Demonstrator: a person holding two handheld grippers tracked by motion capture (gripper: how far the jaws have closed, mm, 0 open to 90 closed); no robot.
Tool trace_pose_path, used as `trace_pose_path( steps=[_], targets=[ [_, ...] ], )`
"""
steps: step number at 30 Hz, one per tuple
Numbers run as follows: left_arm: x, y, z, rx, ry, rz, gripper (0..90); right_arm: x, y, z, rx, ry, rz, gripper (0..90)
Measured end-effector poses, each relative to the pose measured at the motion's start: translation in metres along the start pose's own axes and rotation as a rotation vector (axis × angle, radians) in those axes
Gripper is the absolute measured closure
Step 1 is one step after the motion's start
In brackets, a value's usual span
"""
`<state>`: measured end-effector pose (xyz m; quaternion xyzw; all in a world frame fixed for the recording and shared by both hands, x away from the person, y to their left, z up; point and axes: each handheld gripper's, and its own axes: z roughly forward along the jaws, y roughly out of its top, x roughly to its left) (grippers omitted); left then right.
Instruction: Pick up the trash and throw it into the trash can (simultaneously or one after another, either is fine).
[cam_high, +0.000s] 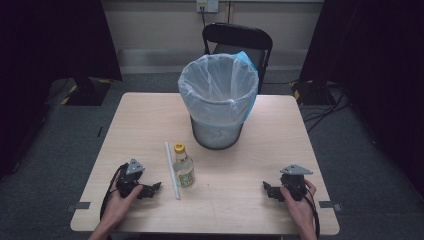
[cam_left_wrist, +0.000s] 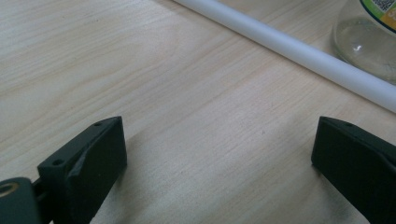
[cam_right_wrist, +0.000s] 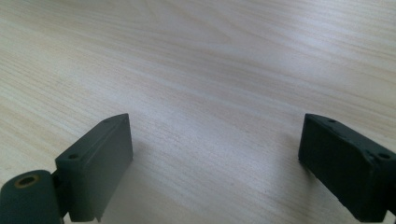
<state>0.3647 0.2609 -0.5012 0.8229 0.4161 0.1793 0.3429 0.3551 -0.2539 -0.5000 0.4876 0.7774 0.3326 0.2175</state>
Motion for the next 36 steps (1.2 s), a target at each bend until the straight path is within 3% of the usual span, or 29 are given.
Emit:
trace_pose_path(
  steps=[11, 14, 19, 27, 31, 32, 36],
  targets=[
    [0.001, -0.001, -0.001, 0.0, -0.009, 0.004, 2.8, 0.0, 0.0, 0.0, -0.001, -0.003, 0.004, 9.6],
    [0.0, -0.001, 0.0, -0.003, -0.008, 0.0, 2.7, 0.0, 0.0, -0.001, -0.012, -0.007, 0.014, 14.7],
    [0.001, -0.001, -0.001, 0.0, -0.008, 0.003, 2.7, 0.002, 0.003, -0.004, -0.029, 0.023, 0.022, 14.9],
    [0.001, -0.001, -0.001, 0.001, -0.007, 0.003, 2.7, 0.016, 0.015, -0.009, -0.054, 0.074, -0.004, 15.9],
    [0.001, -0.001, -0.001, 0.0, -0.007, 0.003, 2.7, 0.026, 0.022, -0.011, -0.059, 0.12, -0.027, 17.3],
    [0.001, -0.001, -0.001, 0.001, -0.007, 0.003, 2.7, 0.031, 0.025, -0.011, -0.051, 0.154, -0.039, 19.5],
    [0.001, -0.001, -0.001, 0.001, -0.01, 0.003, 2.7, 0.039, 0.032, -0.012, -0.076, 0.182, -0.061, 21.0]
  ],
)
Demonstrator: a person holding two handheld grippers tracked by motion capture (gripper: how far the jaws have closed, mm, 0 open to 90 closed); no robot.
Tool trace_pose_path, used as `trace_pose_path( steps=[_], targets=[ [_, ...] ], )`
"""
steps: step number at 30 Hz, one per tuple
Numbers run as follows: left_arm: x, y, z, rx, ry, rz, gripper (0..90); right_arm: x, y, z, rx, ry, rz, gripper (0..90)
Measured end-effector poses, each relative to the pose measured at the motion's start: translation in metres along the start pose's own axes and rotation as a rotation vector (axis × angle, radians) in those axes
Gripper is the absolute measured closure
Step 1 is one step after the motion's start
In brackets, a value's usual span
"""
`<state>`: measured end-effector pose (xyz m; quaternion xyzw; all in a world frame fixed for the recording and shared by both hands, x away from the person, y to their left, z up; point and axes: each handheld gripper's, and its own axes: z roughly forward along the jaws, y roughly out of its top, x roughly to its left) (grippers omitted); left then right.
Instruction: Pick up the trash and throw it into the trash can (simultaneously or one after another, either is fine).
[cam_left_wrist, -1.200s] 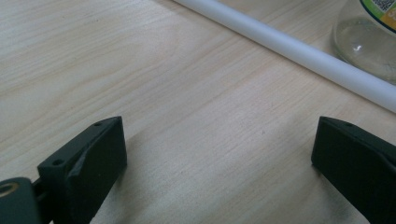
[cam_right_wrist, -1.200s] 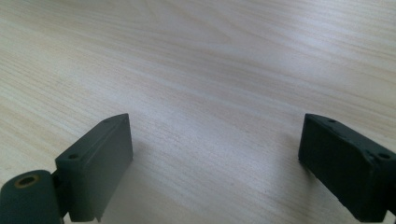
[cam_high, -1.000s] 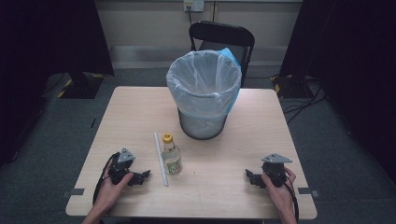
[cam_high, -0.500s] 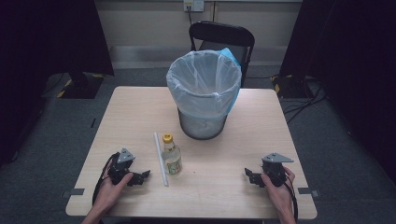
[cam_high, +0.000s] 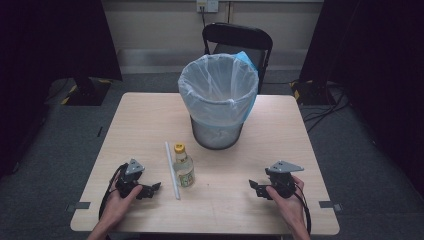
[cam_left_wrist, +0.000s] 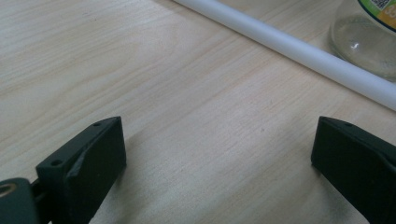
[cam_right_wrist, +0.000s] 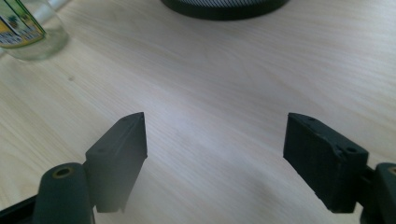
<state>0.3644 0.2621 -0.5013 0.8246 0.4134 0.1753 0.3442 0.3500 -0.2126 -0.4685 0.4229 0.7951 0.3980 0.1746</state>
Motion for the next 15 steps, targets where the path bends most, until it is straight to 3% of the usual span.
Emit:
trace_pose_path(
  steps=[10, 15],
  targets=[
    [0.0, 0.0, 0.0, 0.0, -0.001, 0.001, 2.7, 0.027, 0.023, 0.017, -0.02, 0.051, -0.058, 19.7],
    [0.0, 0.0, 0.0, 0.0, -0.002, 0.002, 2.6, 0.042, 0.033, 0.027, -0.034, 0.115, -0.067, 20.9]
  ],
)
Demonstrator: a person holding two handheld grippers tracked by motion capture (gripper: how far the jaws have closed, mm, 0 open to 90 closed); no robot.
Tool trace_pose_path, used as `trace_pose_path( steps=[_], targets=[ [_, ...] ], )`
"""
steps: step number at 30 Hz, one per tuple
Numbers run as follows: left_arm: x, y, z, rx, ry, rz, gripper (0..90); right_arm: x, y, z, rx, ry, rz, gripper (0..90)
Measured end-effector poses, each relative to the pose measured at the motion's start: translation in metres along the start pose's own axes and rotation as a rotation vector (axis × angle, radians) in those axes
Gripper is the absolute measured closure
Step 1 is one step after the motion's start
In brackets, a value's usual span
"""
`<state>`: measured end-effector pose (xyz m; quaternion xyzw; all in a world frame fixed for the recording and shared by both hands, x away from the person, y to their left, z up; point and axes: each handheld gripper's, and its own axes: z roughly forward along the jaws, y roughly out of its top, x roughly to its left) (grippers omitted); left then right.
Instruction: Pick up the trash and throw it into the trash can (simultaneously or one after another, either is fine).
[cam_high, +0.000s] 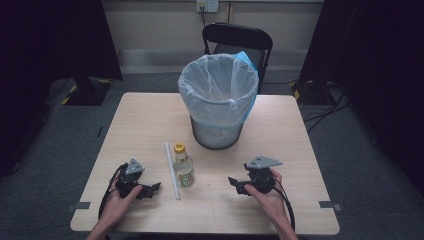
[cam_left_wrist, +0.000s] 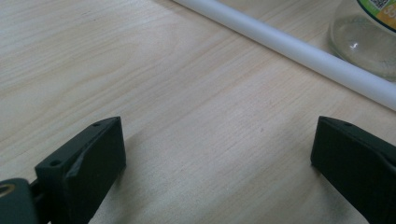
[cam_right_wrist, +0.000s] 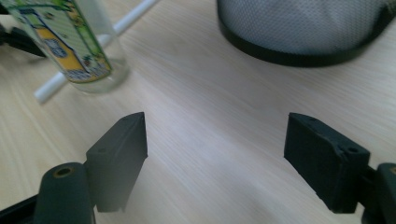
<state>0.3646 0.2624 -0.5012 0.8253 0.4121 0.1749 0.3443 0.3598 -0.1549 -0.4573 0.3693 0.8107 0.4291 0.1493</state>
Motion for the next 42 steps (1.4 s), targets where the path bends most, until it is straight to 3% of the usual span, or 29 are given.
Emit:
trace_pose_path(
  steps=[12, 23, 34, 42],
  targets=[
    [0.0, 0.0, 0.0, 0.001, -0.002, 0.002, 2.6, 0.033, 0.032, 0.029, -0.008, 0.121, -0.073, 22.1],
    [0.0, 0.0, 0.0, 0.0, -0.002, 0.002, 2.6, 0.064, 0.048, 0.06, -0.007, 0.227, -0.122, 19.1],
    [0.0, 0.0, 0.0, 0.001, -0.002, 0.003, 2.6, 0.083, 0.062, 0.088, -0.01, 0.28, -0.161, 17.0],
    [0.0, 0.0, 0.0, 0.0, -0.002, 0.003, 2.6, 0.091, 0.063, 0.106, -0.005, 0.267, -0.19, 18.0]
  ],
)
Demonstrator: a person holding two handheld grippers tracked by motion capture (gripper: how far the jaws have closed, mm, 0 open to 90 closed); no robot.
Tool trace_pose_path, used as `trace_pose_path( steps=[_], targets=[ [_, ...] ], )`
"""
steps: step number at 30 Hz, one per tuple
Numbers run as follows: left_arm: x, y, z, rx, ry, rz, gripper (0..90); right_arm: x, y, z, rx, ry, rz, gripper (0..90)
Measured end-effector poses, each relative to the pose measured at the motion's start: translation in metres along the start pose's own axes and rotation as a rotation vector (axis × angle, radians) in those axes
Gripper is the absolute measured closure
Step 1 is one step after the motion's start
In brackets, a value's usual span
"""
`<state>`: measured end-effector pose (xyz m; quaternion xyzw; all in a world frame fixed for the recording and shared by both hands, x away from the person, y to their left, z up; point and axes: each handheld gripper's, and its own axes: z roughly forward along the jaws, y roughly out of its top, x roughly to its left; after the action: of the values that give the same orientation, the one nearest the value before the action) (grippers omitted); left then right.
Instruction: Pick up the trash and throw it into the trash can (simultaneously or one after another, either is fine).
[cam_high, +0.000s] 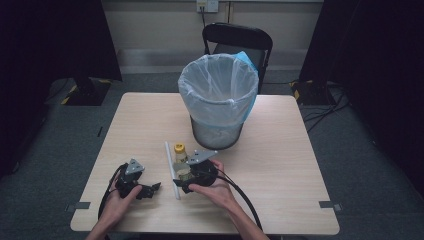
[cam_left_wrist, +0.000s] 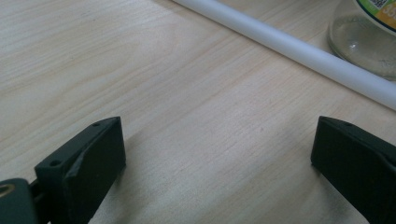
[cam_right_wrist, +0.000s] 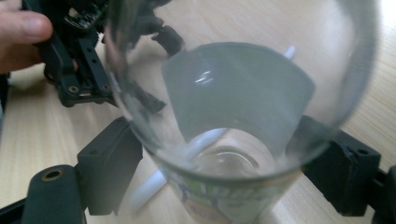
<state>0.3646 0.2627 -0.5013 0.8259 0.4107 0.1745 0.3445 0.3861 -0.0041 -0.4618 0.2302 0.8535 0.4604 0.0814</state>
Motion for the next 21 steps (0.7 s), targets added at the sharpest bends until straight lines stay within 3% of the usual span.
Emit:
trace_pose_path(
  steps=[9, 21],
  targets=[
    [0.0, 0.0, 0.0, 0.001, -0.001, -0.003, 2.6, -0.003, -0.004, 0.012, -0.017, 0.007, 0.029, 20.1],
    [0.0, 0.0, 0.0, 0.0, -0.003, -0.002, 2.6, 0.0, -0.007, 0.017, -0.02, -0.035, -0.004, 25.9]
  ],
)
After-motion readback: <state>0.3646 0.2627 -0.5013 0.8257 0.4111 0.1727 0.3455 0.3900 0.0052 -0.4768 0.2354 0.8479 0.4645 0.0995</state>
